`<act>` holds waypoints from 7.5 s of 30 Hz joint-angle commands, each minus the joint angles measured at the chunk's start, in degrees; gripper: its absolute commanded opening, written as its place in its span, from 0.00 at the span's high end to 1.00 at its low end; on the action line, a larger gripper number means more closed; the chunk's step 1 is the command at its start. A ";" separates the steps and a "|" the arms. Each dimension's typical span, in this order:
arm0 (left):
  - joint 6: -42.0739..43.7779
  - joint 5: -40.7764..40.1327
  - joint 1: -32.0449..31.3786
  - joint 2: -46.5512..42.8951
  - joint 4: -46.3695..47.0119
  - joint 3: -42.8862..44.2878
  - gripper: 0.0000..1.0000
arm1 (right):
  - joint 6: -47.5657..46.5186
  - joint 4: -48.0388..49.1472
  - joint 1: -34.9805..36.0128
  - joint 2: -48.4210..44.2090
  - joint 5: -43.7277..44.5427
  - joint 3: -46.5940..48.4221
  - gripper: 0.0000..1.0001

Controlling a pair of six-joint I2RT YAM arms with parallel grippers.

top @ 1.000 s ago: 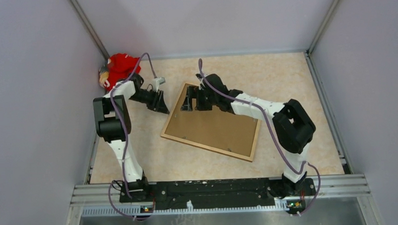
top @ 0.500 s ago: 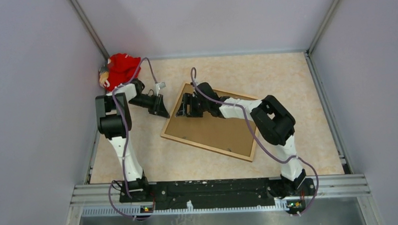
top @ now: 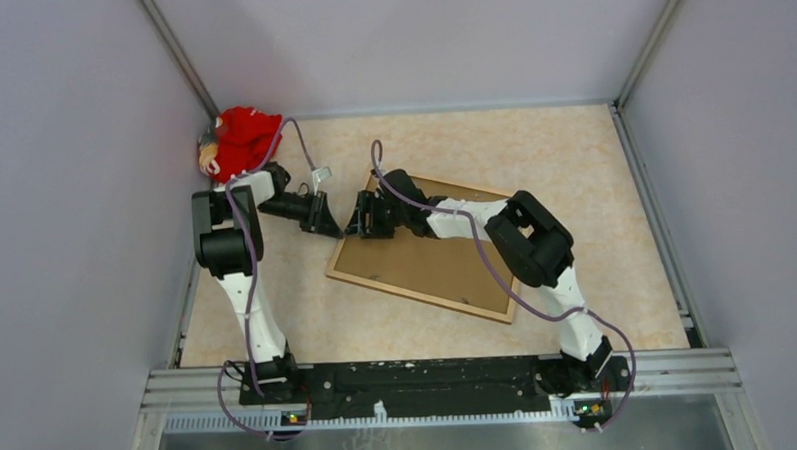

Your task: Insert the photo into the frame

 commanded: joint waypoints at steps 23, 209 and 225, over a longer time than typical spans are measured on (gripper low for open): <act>1.31 -2.53 -1.75 -0.26 1.68 -2.45 0.79 | 0.85 0.31 1.06 4.11 -0.35 4.87 0.47; -4.15 2.36 -11.36 -0.92 3.69 -5.73 0.77 | -3.39 7.87 -1.70 -17.74 -0.10 -20.55 0.23; -4.10 1.85 -11.36 -1.81 3.59 -5.90 0.75 | -2.05 8.29 -0.45 -13.19 -1.05 -20.33 0.25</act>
